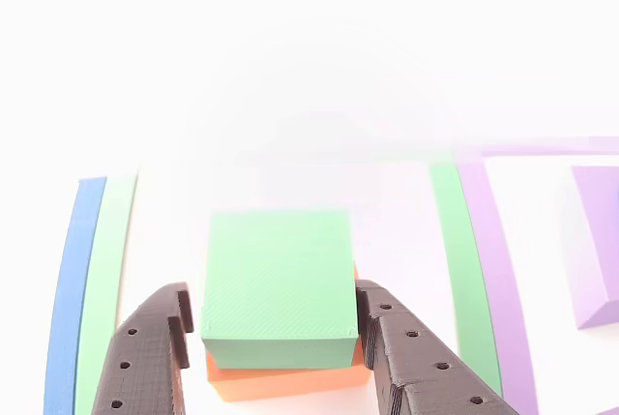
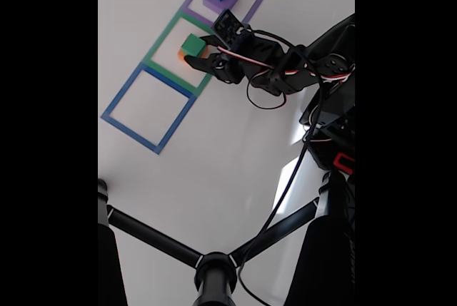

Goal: Tower of hanoi

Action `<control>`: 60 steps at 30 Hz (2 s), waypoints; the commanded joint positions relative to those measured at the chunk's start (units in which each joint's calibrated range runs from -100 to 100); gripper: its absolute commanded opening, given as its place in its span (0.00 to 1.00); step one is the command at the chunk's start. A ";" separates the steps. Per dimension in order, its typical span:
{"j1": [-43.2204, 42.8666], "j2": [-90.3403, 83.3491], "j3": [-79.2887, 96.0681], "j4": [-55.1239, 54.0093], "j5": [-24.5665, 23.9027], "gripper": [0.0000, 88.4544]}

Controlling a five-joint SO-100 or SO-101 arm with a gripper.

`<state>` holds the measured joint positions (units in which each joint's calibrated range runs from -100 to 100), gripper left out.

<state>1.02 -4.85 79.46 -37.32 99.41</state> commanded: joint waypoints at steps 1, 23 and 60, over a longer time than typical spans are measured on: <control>0.61 0.05 -1.91 -1.22 0.59 0.22; 2.72 -32.81 -10.55 42.42 0.59 0.03; 19.02 -41.86 -70.10 123.23 0.59 0.04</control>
<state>19.28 -45.38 4.87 90.77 100.00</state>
